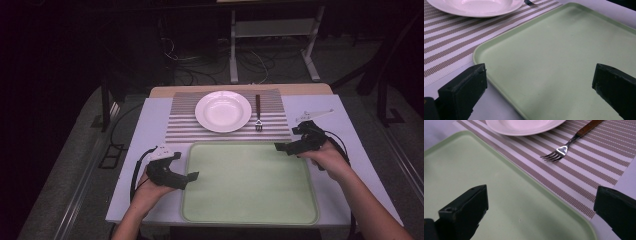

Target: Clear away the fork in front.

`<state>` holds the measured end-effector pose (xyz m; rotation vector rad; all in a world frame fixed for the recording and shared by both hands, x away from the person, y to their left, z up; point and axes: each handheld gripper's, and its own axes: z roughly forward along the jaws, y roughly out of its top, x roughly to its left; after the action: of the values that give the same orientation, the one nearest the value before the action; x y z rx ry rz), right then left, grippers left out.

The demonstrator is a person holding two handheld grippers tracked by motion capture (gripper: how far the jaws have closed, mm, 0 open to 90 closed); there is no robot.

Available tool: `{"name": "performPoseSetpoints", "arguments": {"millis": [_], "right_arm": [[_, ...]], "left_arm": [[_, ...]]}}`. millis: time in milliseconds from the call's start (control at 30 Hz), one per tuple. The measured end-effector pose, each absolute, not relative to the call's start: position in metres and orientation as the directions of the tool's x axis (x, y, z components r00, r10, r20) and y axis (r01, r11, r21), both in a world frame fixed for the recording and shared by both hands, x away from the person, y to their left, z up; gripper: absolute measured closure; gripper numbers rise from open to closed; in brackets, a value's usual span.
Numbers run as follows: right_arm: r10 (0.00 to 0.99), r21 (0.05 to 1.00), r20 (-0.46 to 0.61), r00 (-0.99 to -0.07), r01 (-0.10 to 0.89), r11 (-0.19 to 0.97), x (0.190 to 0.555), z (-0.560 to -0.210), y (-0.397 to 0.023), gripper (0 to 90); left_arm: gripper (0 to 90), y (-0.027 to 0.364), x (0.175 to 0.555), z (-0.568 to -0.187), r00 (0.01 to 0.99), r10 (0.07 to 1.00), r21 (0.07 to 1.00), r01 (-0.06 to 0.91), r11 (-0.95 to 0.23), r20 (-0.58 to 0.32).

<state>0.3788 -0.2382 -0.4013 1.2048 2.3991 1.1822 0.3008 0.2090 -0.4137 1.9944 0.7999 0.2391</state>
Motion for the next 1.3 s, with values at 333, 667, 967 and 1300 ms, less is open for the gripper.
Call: {"name": "performPoseSetpoints", "arguments": {"millis": [333,667,967,1300], "right_arm": [[0.769,0.733,0.155,-0.62,0.594,0.331,0.402,-0.393,-0.23,0.0],[0.784,0.719,0.151,-0.603,0.611,0.331,0.421,-0.387,-0.223,0.0],[0.798,0.701,0.146,-0.585,0.63,0.334,0.44,-0.388,-0.216,0.0],[0.816,0.681,0.132,-0.563,0.649,0.338,0.461,-0.39,-0.208,0.2]], "left_arm": [[0.0,0.21,0.301,-0.413,0.767,0.624,0.83,0.44,-0.343,-0.149],[0.0,0.21,0.301,-0.413,0.764,0.626,0.831,0.442,-0.337,-0.153],[0.0,0.211,0.301,-0.413,0.763,0.627,0.832,0.443,-0.335,-0.154],[0.0,0.212,0.302,-0.413,0.763,0.628,0.833,0.443,-0.332,-0.156]]}}
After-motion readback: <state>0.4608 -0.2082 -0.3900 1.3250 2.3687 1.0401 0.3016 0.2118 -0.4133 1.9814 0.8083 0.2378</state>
